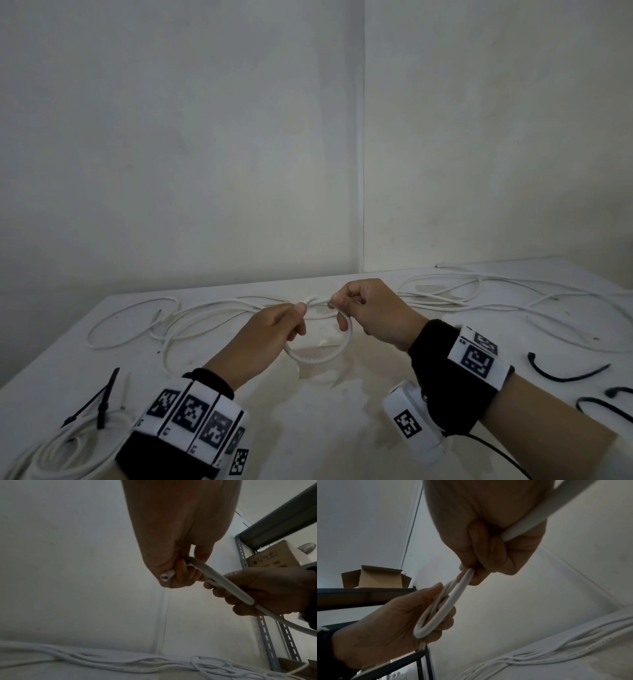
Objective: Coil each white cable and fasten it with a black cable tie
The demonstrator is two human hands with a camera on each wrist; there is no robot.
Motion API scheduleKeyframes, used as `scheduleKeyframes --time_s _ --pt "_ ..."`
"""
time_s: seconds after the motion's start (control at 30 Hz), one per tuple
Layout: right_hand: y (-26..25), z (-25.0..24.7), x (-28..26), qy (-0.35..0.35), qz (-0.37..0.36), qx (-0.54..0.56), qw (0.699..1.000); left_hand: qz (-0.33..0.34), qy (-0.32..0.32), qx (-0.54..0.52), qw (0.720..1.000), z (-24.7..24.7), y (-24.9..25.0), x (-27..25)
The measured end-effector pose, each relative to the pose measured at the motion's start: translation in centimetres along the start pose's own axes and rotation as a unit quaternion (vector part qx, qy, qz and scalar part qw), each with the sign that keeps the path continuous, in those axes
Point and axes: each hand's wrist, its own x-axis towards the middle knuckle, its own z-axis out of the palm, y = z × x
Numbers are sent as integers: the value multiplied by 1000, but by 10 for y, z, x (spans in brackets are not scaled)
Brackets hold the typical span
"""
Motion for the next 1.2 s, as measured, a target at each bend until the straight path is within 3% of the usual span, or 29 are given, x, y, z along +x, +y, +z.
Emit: scheduleKeyframes --time_s 0.4,0.53,0.6,0.73,0.93,1.1,1.2 --pt "-1 -3 2 -2 -49 -11 999 159 35 168 972 -13 -7 -4" --pt "3 1 8 36 -59 3 998 71 30 -4 997 -5 3 -7" --pt "5 1 10 55 -62 13 996 32 6 -81 996 -3 7 -8" --pt "9 -3 12 58 -72 7 996 22 -7 -84 996 -4 4 -5" --pt "14 -4 16 77 -63 -5 995 -46 31 -214 975 7 5 2" --pt "23 -12 9 75 -47 -101 991 -48 85 -199 975 3 -2 5" --pt "29 -20 0 84 -51 -280 955 -56 130 -210 967 -5 -13 8"
